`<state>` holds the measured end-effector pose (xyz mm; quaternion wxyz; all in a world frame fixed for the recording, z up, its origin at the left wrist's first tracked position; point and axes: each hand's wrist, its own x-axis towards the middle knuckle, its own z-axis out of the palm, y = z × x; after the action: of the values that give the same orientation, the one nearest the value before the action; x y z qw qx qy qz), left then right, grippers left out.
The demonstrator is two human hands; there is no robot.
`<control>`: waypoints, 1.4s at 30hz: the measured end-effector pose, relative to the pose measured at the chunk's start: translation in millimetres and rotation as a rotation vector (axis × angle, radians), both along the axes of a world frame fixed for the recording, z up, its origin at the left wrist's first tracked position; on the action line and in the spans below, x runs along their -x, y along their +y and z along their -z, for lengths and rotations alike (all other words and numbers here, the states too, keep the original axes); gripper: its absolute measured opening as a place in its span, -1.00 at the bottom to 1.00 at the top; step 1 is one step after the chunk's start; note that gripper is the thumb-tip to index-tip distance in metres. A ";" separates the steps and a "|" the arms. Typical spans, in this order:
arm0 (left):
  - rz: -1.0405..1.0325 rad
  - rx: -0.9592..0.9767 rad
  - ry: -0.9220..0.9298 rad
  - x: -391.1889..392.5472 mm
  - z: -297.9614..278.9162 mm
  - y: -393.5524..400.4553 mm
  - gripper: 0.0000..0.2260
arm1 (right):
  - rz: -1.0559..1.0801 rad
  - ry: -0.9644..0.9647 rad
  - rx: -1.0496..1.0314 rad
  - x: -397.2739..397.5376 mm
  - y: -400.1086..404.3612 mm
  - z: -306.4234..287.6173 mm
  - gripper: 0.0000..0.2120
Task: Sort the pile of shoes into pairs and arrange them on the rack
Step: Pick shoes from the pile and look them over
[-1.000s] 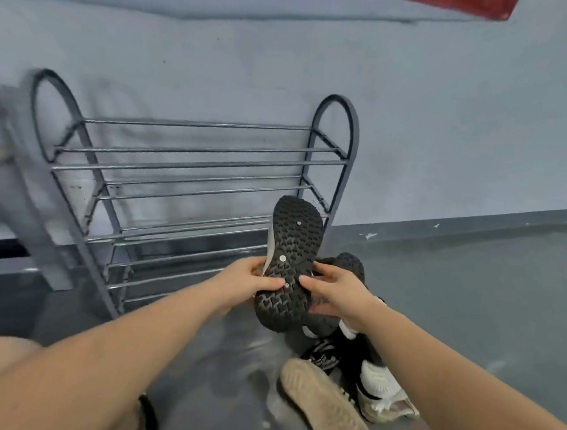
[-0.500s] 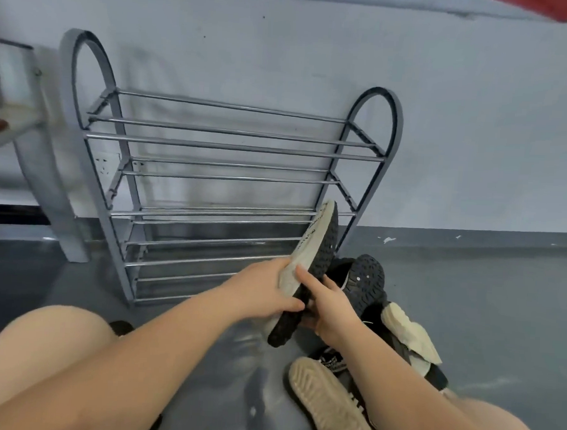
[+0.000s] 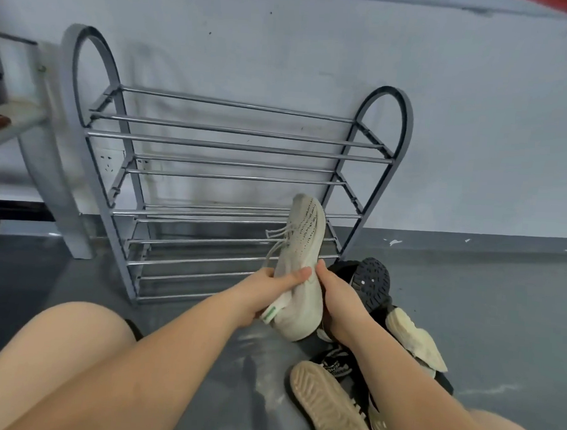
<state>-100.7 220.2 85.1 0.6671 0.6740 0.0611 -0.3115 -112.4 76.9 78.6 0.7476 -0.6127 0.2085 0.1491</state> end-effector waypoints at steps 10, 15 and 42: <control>-0.187 -0.005 -0.153 17.5 7.5 4.3 -0.47 | -0.070 -0.109 -0.084 15.1 -3.7 -10.1 -0.66; -0.164 -0.056 -0.201 31.0 8.0 26.8 -0.54 | -0.156 -0.056 -0.058 27.3 12.4 -11.4 -0.69; -0.046 -0.307 0.130 -2.8 97.0 132.1 -0.53 | -0.479 0.137 0.182 -34.4 101.2 70.3 -0.73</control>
<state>-97.9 352.3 -11.9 0.5580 0.7447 0.1664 -0.3260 -78.0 178.1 8.3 0.6169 -0.6979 0.1203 0.3433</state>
